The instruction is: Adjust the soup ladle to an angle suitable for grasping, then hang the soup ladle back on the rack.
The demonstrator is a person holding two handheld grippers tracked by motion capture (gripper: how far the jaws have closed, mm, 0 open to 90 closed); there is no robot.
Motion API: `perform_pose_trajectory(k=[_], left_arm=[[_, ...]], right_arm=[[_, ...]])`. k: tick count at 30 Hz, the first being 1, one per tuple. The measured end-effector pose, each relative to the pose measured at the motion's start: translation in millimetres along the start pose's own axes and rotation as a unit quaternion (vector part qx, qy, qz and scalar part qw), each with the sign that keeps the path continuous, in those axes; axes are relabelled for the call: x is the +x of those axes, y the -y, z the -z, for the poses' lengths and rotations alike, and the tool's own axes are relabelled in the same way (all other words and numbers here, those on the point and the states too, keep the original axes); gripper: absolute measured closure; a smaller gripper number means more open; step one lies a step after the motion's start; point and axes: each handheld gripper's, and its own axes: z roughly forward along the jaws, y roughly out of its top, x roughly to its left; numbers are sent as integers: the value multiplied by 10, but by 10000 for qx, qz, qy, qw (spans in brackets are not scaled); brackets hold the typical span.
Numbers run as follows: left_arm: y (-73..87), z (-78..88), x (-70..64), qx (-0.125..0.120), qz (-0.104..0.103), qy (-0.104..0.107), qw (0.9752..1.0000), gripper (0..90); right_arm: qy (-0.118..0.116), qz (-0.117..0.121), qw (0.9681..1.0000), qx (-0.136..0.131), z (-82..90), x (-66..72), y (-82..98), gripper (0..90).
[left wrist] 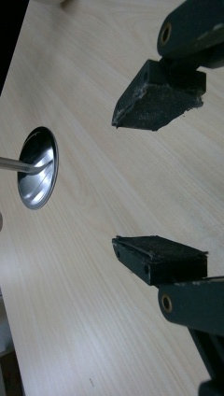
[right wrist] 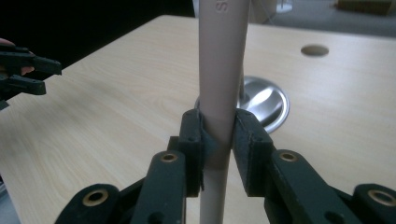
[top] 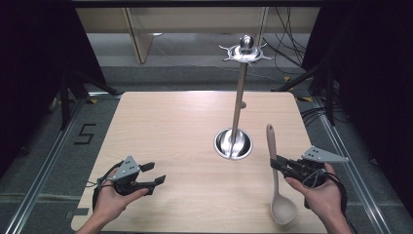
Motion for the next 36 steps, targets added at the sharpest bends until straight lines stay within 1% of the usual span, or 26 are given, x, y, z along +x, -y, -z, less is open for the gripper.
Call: perform_pose_trajectory(k=[1,2,3,4,5,6,8,9,11,12,13,14,16,18,19,20,22,23,24,26,27,28,31,32,33,36], left_arm=[[-5,6,-3,-36,-2,-71,10000,347],[-11,9,-6,-125,43,-104,9999,348],[-30,17,3,-215,-47,-134,9997,349],[-50,20,5,-325,-60,-158,9993,350],[-68,25,3,-402,-46,-213,9990,350],[-89,33,1,-444,-42,-252,9987,351],[-127,38,-3,-560,-96,-286,9980,352],[-142,35,0,-629,-127,-250,9976,353],[-175,42,-7,-719,-148,-251,9970,357],[-208,56,-2,-832,-227,-257,9959,366],[-208,56,-2,-832,-227,-257,9959,371],[-225,60,1,-904,-251,-241,9953,375],[-261,63,2,-1009,-285,-219,9942,378],[-293,50,13,-1062,-304,-181,9937,381],[-312,40,20,-1073,-320,-179,9936,384],[-324,41,20,-1026,-331,-214,9939,385],[-355,14,20,-1054,-244,-122,9941,385],[-375,1,19,-1076,-270,-109,9938,386],[-396,-15,12,-1100,-283,-93,9935,387],[-439,-33,-5,-1085,-308,-87,9936,389],[-460,-44,-9,-1111,-319,-84,9933,390],[-480,-58,-11,-1158,-324,-50,9927,390],[-525,-57,-25,-1143,-361,-63,9928,389],[-532,-56,-27,-1141,-369,-52,9928,389],[-536,-63,-29,-1134,-357,-51,9929,390],[-552,-85,-42,-1149,-307,17,9929,390]], right_arm=[[-9,-17,10000,-52,21,24,1,747],[-4,124,9999,-101,43,23,-2,747],[3,266,9995,-197,47,20,1,747],[-53,166,9996,-213,65,51,7,747],[8,359,9990,-252,74,39,5,748],[-17,446,9985,-330,70,37,4,748],[101,513,9979,-385,88,47,-4,748],[51,394,9985,-389,94,65,-8,748],[196,614,9964,-542,96,41,-27,748],[216,560,9962,-629,89,53,-36,749],[216,560,9962,-629,89,53,-36,749],[285,671,9951,-662,85,56,-67,749],[315,650,9950,-696,76,70,-80,750],[350,670,9945,-721,63,81,-119,750],[308,758,9938,-759,49,78,-163,750],[284,745,9937,-789,42,86,-172,749],[295,710,9939,-790,40,104,-182,749],[233,662,9944,-792,34,125,-193,749],[302,806,9925,-864,25,122,-204,749],[320,875,9920,-849,30,142,-222,750],[215,817,9927,-857,28,158,-226,749],[277,815,9925,-864,34,172,-230,749],[218,833,9923,-886,42,196,-247,749],[223,740,9934,-853,48,217,-248,749],[225,846,9921,-895,37,206,-259,749],[241,820,9927,-847,37,211,-263,749]])
